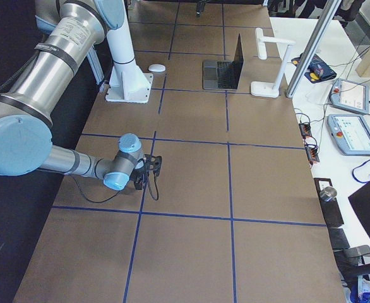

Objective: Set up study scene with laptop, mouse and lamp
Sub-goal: 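Reach the right gripper to the black mouse pad and grasp it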

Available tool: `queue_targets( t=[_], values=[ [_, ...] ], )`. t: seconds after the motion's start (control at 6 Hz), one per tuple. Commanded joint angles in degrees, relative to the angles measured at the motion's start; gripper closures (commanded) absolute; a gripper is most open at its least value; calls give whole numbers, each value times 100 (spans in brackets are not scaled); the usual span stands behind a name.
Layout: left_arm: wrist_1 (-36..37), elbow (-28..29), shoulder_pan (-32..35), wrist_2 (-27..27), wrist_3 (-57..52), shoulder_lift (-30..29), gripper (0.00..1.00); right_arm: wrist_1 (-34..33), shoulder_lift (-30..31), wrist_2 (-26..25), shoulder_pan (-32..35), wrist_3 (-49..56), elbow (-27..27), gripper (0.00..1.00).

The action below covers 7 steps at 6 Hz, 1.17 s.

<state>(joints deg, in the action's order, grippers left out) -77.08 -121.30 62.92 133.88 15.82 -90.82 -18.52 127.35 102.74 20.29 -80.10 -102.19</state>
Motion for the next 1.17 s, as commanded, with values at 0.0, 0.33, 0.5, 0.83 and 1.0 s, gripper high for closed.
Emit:
queue_targets(
  t=[0.0, 0.33, 0.5, 0.83, 1.0],
  values=[
    [0, -34, 1, -2, 0, 3, 0, 182, 0, -8, -156, -76, 103, 17],
    [-9, -34, 1, -2, -9, 11, 0, 226, -52, 0, -279, -496, 42, 64],
    [-9, -34, 1, -2, -9, 12, 0, 226, -52, 0, -297, -498, -28, 98],
    [-9, -17, 1, -2, -9, 38, 0, 226, -44, 9, -298, -498, -291, 100],
    [-9, -25, 1, -2, -9, 38, 0, 226, -44, 0, -289, -524, -501, 100]
  ],
)
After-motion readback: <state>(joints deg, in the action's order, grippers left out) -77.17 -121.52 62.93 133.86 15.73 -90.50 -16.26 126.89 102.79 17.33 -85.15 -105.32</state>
